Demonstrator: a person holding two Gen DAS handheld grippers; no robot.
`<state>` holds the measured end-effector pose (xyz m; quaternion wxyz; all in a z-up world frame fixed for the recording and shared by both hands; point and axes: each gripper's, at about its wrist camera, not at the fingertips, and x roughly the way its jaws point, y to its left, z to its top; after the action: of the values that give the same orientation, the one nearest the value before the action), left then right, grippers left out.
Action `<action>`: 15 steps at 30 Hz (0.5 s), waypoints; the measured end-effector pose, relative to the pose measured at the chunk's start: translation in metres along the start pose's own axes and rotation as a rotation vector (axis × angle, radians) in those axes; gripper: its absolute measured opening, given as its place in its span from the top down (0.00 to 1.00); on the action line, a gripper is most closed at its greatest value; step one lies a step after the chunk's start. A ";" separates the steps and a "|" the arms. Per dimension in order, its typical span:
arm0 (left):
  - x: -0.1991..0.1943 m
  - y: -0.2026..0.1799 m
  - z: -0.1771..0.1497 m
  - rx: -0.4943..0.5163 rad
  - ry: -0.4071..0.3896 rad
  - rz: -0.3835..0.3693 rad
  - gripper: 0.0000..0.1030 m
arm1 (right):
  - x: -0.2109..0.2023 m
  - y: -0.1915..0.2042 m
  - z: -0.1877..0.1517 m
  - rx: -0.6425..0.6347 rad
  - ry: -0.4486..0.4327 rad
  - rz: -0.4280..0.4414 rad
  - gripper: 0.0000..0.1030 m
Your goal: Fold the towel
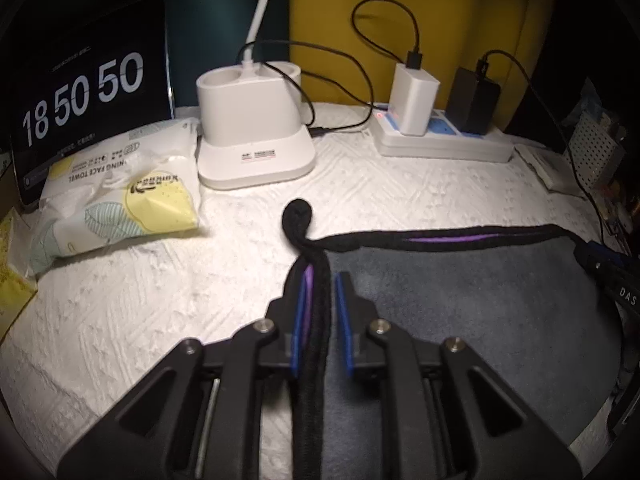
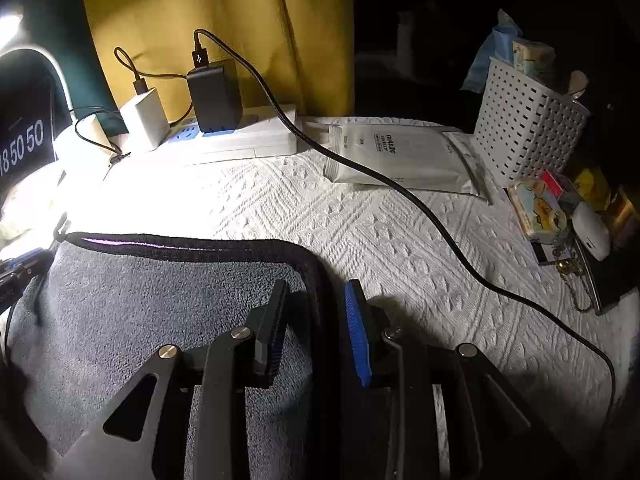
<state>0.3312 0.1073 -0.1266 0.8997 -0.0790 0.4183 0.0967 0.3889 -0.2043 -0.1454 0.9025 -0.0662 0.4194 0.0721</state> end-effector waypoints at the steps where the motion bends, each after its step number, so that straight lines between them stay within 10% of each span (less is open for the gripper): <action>1: -0.001 0.001 0.000 -0.003 -0.001 -0.002 0.84 | -0.001 0.000 0.000 0.000 -0.001 -0.001 0.70; 15: -0.019 0.000 -0.016 -0.009 0.022 0.007 0.78 | -0.026 0.001 -0.015 0.001 -0.010 -0.004 0.62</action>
<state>0.3072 0.1017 -0.1221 0.8944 -0.0827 0.4279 0.1007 0.3609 -0.2080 -0.1346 0.9048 -0.0663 0.4147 0.0705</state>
